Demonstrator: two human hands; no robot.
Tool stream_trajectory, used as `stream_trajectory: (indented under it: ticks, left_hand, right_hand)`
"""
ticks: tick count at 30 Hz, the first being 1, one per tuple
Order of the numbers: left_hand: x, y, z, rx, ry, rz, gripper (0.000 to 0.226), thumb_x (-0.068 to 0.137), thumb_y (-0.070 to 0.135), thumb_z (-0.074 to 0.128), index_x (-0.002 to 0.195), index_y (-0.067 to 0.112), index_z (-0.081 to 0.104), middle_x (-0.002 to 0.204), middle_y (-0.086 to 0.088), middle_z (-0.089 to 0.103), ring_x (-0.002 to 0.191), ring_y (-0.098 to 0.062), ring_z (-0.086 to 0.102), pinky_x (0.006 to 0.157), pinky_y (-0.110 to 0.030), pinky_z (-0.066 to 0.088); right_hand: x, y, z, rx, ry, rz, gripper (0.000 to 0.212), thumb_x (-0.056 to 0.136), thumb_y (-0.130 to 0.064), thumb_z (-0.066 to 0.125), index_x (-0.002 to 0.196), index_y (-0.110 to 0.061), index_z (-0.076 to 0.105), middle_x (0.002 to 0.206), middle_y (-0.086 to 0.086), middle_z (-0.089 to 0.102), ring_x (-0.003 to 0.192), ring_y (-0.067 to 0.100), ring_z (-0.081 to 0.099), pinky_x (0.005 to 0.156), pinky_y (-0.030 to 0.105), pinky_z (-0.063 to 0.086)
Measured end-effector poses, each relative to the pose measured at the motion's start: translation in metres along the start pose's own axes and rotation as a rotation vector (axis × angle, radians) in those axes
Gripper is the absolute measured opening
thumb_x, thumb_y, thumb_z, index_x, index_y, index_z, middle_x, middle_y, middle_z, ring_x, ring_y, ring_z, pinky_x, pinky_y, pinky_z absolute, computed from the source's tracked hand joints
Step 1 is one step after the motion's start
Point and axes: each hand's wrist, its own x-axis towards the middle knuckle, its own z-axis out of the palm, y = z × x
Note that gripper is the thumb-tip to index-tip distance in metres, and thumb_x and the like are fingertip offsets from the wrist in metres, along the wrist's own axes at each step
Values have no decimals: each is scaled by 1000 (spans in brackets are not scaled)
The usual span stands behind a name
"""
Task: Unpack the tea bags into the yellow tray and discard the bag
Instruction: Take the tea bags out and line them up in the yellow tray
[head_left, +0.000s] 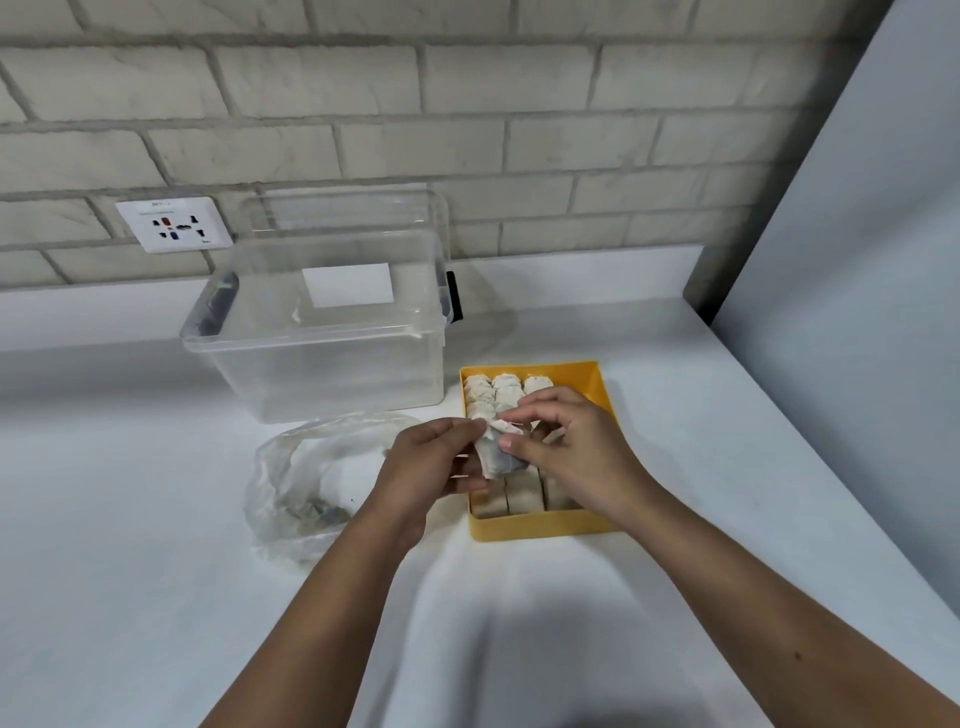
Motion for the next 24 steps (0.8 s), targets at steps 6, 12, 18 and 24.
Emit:
stream_trajectory:
  ticks: [6, 12, 18, 24]
  left_hand:
    - [6, 0, 3, 87, 6, 35, 13, 95, 19, 65, 88, 10, 69, 80, -9, 67, 70, -18, 64, 59, -24, 56]
    - [8, -1, -11, 138, 74, 90, 15, 96, 18, 63, 87, 9, 71, 75, 0, 72, 69, -16, 69, 68, -28, 60]
    - [8, -7, -11, 163, 70, 91, 16, 96, 18, 62, 89, 8, 72, 76, -1, 74, 67, -13, 70, 66, -26, 60]
    - [11, -14, -11, 170, 59, 82, 16, 96, 18, 63, 92, 5, 72, 78, -4, 74, 68, -15, 70, 72, -32, 59]
  right_hand:
    - [10, 5, -16, 29, 47, 36, 6, 83, -22, 76, 89, -23, 77, 84, -16, 71, 73, 7, 63, 69, 17, 50]
    - [13, 15, -56, -293, -251, 80, 5, 83, -21, 76, 88, -24, 76, 73, -14, 66, 66, -6, 57, 62, 8, 41]
    - [17, 32, -52, -409, -541, 185, 10, 84, -22, 74, 94, -23, 75, 81, -10, 69, 76, 0, 61, 69, 14, 46]
    - [21, 51, -37, -407, -482, 181, 6, 84, -21, 74, 89, -25, 73, 83, -9, 68, 83, 8, 63, 77, 25, 50]
